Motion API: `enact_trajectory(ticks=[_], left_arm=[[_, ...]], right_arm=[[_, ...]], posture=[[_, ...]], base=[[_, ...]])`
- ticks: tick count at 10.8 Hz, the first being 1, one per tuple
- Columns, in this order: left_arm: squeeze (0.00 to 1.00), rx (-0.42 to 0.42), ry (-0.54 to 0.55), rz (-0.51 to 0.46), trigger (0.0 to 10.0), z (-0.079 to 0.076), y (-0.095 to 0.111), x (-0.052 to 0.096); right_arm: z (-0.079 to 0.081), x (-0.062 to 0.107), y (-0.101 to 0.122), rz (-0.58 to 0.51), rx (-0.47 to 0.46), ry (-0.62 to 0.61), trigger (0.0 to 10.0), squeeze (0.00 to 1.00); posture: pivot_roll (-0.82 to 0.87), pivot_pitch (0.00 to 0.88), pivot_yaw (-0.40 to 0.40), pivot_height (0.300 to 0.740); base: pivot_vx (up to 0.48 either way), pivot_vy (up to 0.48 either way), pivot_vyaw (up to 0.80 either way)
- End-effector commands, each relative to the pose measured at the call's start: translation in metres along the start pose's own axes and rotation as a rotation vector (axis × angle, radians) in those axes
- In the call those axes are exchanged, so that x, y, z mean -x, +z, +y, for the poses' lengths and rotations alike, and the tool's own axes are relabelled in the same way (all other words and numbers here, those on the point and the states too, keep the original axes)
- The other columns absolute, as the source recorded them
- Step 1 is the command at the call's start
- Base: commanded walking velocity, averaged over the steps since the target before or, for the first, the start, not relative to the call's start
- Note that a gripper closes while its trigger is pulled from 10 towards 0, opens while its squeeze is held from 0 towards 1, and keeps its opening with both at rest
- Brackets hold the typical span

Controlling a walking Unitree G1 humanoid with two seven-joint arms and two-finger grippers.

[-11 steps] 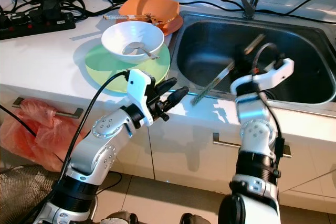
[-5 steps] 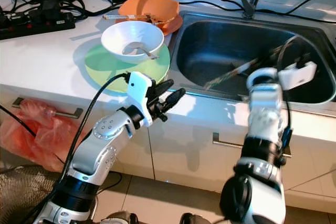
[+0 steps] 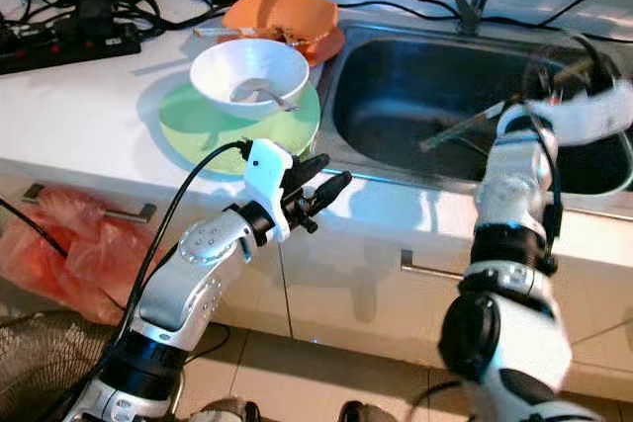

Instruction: Kitchen organization

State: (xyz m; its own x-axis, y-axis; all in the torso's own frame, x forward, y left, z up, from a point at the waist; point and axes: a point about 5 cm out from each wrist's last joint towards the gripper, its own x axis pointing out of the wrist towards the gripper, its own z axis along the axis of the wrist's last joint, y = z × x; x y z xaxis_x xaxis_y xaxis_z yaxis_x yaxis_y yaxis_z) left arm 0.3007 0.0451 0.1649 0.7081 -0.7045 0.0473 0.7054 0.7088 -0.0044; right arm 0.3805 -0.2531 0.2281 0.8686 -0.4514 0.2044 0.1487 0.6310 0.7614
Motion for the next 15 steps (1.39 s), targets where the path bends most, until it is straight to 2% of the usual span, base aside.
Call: enact_trajectory(ticks=[1,2,4,5,6,8,10,13,15], left_arm=[[0.0,-0.011,-0.013,0.011,10.0,-0.002,-0.002,-0.001],[0.0,-0.013,-0.023,0.017,10.0,-0.004,-0.002,-0.002],[0.0,-0.014,-0.027,0.021,10.0,-0.004,-0.002,-0.002],[0.0,-0.017,-0.037,0.023,10.0,-0.005,-0.002,-0.001],[0.0,-0.02,-0.042,0.019,10.0,-0.006,-0.001,-0.001],[0.0,-0.024,-0.047,0.019,10.0,-0.007,-0.001,-0.001],[0.0,-0.034,-0.054,0.02,10.0,-0.009,-0.001,0.0],[0.0,-0.039,-0.058,0.019,10.0,-0.01,-0.001,0.001],[0.0,-0.042,-0.062,0.022,10.0,-0.012,-0.002,0.002]], right_arm=[[0.012,-0.004,0.002,-0.017,0.063,0.049,10.0,0.0],[0.025,-0.006,-0.006,-0.004,0.199,0.132,10.0,0.0],[0.034,-0.006,-0.015,0.015,0.308,0.205,10.0,0.0],[0.039,-0.004,-0.028,0.052,0.396,0.262,10.0,0.0],[0.043,-0.002,-0.035,0.069,0.445,0.31,10.0,0.0],[0.049,0.002,-0.044,0.095,0.486,0.378,10.0,0.0],[0.048,0.009,-0.059,0.146,0.522,0.426,10.0,0.0],[0.046,0.015,-0.069,0.178,0.533,0.437,10.0,0.0],[0.039,0.022,-0.082,0.24,0.552,0.44,10.0,0.0]], posture=[[0.18,0.087,-0.027,0.74],[0.19,0.085,-0.03,0.74],[0.19,0.084,-0.033,0.74],[0.2,0.084,-0.037,0.74],[0.2,0.084,-0.037,0.74],[0.21,0.081,-0.04,0.74],[0.22,0.077,-0.043,0.74],[0.23,0.075,-0.042,0.74],[0.23,0.076,-0.043,0.74]], base=[[0.0,0.0,0.0],[0.0,0.0,0.0],[0.0,0.0,0.0],[0.0,0.0,0.0],[0.0,0.0,0.0],[0.0,0.0,0.0],[0.0,0.0,0.0],[0.0,0.0,0.0],[0.0,0.0,0.0]])
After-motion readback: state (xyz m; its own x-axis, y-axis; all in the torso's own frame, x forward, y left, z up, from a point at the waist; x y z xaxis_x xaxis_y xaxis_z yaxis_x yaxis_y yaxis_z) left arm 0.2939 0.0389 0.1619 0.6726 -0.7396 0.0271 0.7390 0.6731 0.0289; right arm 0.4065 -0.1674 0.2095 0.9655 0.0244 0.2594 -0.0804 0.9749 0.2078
